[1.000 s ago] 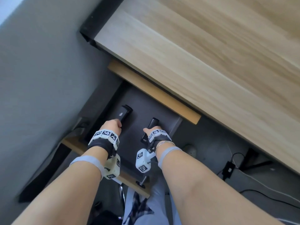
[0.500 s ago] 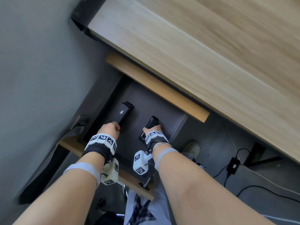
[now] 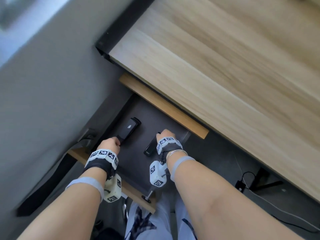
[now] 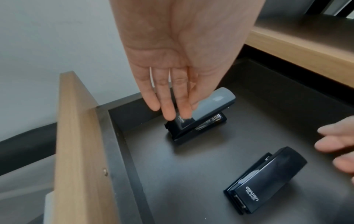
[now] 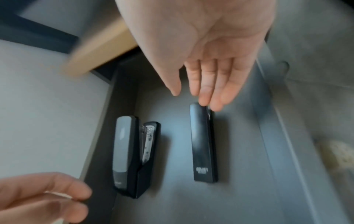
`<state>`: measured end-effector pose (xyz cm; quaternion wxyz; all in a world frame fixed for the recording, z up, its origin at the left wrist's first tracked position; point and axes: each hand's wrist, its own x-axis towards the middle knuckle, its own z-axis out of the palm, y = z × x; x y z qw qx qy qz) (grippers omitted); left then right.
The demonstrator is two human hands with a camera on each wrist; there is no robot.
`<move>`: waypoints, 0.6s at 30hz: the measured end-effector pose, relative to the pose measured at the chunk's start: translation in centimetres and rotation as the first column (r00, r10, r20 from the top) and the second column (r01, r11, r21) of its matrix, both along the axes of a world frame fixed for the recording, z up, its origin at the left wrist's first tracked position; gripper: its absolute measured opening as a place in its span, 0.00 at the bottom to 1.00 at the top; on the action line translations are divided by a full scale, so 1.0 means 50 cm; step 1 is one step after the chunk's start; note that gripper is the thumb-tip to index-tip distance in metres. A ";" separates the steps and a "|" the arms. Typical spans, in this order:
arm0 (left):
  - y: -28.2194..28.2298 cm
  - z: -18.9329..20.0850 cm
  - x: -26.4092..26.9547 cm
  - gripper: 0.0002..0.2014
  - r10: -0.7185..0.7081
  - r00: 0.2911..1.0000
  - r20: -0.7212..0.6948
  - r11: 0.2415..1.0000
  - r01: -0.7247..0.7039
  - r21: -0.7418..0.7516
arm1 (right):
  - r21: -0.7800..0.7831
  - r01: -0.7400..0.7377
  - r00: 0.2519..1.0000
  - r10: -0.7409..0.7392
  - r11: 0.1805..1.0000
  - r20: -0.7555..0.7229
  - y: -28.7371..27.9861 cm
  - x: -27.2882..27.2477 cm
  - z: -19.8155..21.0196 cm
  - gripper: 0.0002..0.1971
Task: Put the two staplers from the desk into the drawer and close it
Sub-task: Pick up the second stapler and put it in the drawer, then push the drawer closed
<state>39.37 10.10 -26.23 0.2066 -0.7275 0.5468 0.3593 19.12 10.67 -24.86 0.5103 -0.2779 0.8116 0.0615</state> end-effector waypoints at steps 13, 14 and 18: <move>0.046 0.140 -0.006 0.16 0.103 0.993 0.060 0.995 -0.104 0.009 | -0.517 -0.324 0.945 0.242 0.792 -0.221 -0.085 -0.109 0.265 0.15; 0.052 0.143 0.000 0.15 0.105 0.991 0.081 0.994 -0.108 0.025 | -0.548 -0.318 0.944 0.202 0.774 -0.262 -0.092 -0.125 0.271 0.14; 0.086 0.154 0.021 0.10 0.061 0.982 0.179 0.985 -0.089 0.150 | -0.578 -0.325 0.908 0.076 0.748 -0.412 -0.099 -0.210 0.256 0.13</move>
